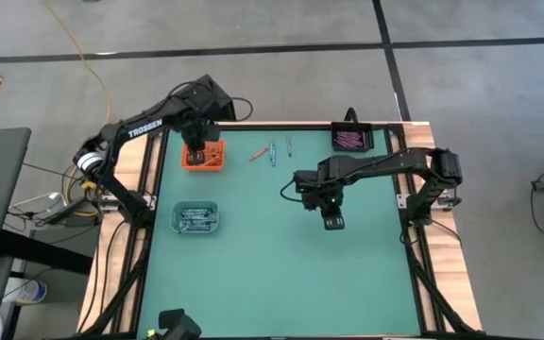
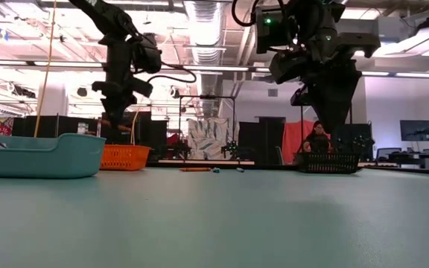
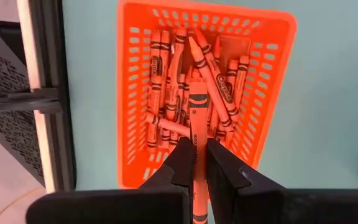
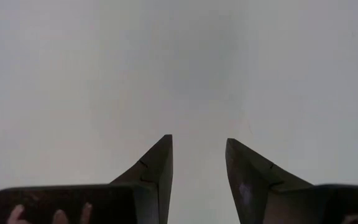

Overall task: Sort crayons
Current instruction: Put the orange crayon into the orange basket

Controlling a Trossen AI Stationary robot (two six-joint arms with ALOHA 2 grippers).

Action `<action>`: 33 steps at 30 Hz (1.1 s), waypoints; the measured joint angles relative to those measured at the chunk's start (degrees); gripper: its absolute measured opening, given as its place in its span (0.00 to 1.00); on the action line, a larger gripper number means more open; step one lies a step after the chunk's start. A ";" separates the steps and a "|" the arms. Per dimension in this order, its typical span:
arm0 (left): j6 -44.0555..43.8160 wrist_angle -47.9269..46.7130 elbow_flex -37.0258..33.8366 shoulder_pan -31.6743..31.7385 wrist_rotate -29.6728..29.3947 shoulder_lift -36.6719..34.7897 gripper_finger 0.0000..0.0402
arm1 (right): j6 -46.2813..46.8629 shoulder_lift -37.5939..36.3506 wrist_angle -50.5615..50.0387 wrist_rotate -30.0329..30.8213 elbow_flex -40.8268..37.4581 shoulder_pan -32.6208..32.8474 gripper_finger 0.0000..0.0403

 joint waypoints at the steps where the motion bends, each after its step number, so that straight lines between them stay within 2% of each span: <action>1: -0.02 0.27 -0.52 0.10 -0.04 0.00 0.02 | 0.00 0.00 0.02 0.00 0.00 -0.02 0.35; 11: -0.04 1.91 -0.84 0.50 0.15 0.00 0.04 | 0.22 0.00 0.03 0.00 -0.02 -0.04 0.35; 15: -0.11 3.34 -1.10 0.63 2.08 0.00 0.05 | 0.24 0.00 0.28 0.00 -0.02 -0.04 0.35; 25: 0.45 9.07 -7.25 0.63 2.08 0.00 0.05 | 0.26 0.00 0.26 0.00 -0.02 -0.07 0.35; 33: 0.44 10.78 -8.07 0.63 0.52 0.00 0.05 | 1.11 0.00 0.24 0.00 -0.02 -0.07 0.35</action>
